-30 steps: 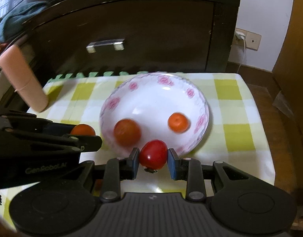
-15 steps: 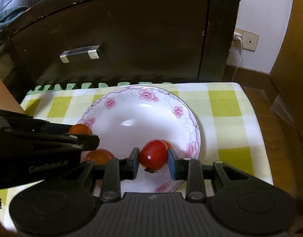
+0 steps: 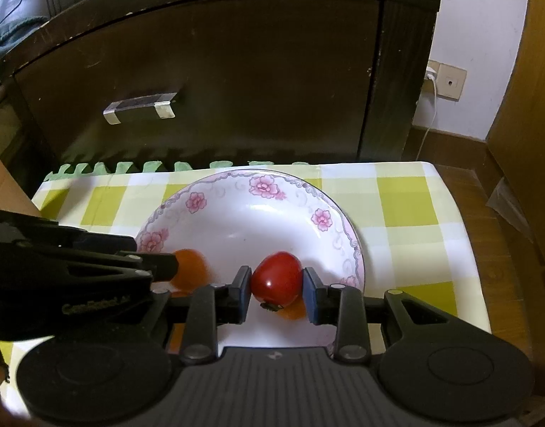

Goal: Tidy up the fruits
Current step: 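Carry the tangerine and red tomato in both grippers over the bowl, then open both grippers to drop the tomato and tangerine into the bowl, then move both open grippers back toward the remaining fruits, then grasp a small brown round fruit with the right gripper while the left grasps a small orange fruit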

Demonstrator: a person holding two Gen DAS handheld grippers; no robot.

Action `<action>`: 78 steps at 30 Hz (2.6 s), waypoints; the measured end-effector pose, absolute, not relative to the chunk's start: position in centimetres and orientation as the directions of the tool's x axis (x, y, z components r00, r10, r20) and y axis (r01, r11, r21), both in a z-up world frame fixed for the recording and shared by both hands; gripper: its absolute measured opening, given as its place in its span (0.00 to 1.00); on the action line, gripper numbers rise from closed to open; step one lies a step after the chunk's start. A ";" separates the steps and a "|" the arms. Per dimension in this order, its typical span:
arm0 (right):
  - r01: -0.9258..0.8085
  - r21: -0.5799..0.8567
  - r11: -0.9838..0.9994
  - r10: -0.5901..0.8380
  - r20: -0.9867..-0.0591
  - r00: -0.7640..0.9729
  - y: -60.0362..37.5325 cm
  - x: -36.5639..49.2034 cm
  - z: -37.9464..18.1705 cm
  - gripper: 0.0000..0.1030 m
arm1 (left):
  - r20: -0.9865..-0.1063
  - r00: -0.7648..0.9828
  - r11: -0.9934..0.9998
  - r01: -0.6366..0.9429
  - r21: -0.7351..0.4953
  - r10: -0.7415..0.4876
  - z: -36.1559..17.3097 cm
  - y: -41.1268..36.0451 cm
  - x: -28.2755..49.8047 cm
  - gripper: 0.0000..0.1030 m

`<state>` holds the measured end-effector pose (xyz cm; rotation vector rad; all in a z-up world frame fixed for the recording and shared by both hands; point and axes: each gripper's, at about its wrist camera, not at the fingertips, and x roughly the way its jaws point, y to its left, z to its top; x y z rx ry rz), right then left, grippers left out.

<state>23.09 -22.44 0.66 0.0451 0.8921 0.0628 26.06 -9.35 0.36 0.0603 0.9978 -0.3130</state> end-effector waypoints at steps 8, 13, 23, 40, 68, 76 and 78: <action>-0.028 0.071 0.997 0.072 -0.758 0.649 -22.7 22.8 1.8 0.30 | -0.821 0.521 0.955 0.280 -0.096 -0.235 1.3 -8.9 25.4 0.55; -0.018 0.083 0.996 0.073 -0.743 0.666 -22.8 22.3 2.6 0.30 | -0.809 0.537 0.953 0.289 -0.088 -0.238 2.1 -8.9 24.5 0.62; -0.036 0.070 0.997 0.076 -0.739 0.669 -21.8 20.0 3.7 0.30 | -0.806 0.545 0.955 0.285 -0.078 -0.229 2.7 -7.9 22.4 0.63; -0.103 0.059 0.993 0.112 -0.758 0.642 -19.0 15.0 3.9 0.30 | -0.810 0.548 0.955 0.291 -0.048 -0.208 3.4 -6.1 17.6 0.66; -0.194 0.061 0.979 0.157 -0.833 0.530 -16.0 11.8 0.5 0.31 | -0.858 0.486 0.961 0.275 -0.032 -0.168 1.3 -2.7 13.1 0.72; -0.206 0.055 0.977 0.151 -0.859 0.489 -15.5 12.6 -1.2 0.31 | -0.871 0.454 0.961 0.267 -0.068 -0.188 0.8 -2.3 12.6 0.72; -0.212 0.057 0.976 0.154 -0.864 0.480 -15.2 12.9 -1.6 0.31 | -0.875 0.442 0.960 0.270 -0.078 -0.196 0.6 -2.3 12.4 0.72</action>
